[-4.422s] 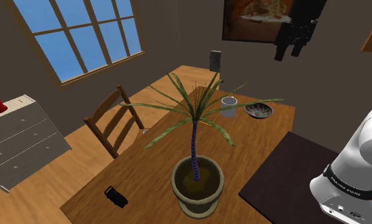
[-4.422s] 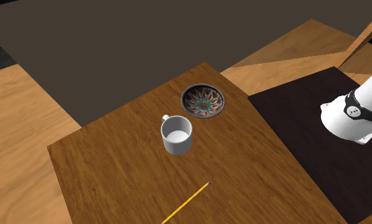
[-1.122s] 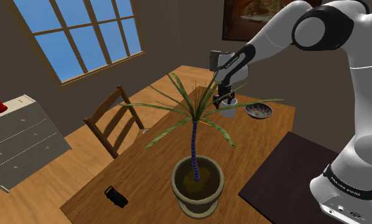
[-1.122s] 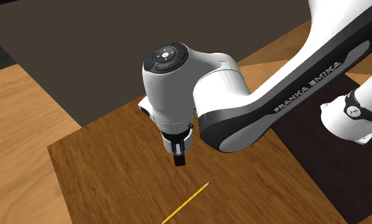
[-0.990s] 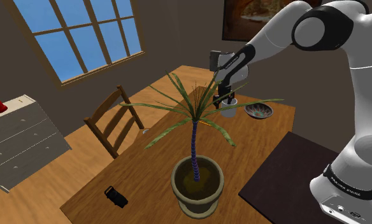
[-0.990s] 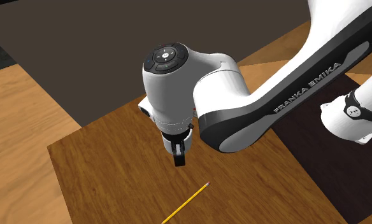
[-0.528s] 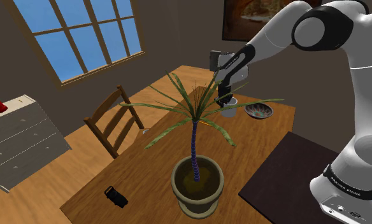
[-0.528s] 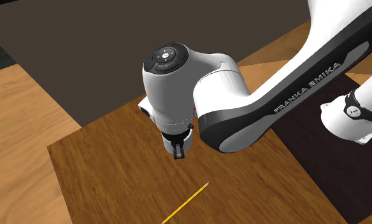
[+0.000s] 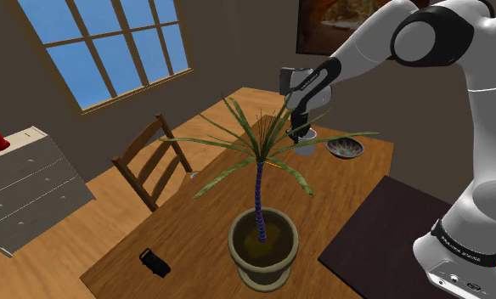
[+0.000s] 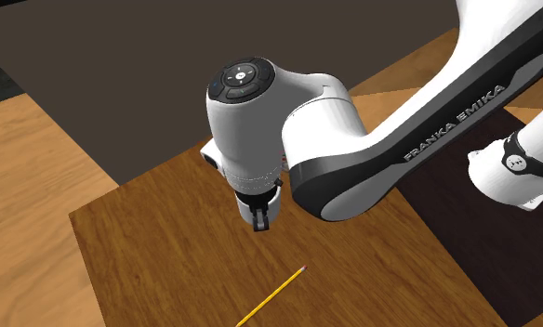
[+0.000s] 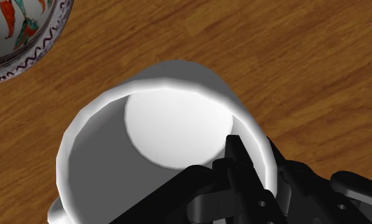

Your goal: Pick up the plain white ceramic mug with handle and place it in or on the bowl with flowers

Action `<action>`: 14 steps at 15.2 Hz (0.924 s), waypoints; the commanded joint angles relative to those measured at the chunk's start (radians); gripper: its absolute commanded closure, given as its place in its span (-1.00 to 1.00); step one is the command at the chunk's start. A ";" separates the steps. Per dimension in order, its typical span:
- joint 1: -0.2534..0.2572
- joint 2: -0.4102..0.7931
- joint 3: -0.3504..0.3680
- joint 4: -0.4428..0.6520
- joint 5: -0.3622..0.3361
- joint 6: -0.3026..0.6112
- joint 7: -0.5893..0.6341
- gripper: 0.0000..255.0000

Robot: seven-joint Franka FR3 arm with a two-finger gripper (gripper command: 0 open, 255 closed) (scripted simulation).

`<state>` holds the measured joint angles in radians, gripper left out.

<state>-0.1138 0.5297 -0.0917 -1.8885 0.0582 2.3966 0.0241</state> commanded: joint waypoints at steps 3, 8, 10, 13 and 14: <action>0.001 -0.036 -0.003 -0.001 -0.004 -0.035 0.001 1.00; 0.004 -0.080 -0.007 0.006 -0.010 -0.086 0.005 1.00; 0.005 -0.097 -0.008 0.010 -0.012 -0.106 0.006 1.00; 0.006 -0.121 -0.010 0.018 -0.015 -0.138 0.008 1.00; 0.006 -0.129 -0.010 0.021 -0.016 -0.149 0.009 1.00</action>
<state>-0.1080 0.4065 -0.1014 -1.8743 0.0429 2.2597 0.0312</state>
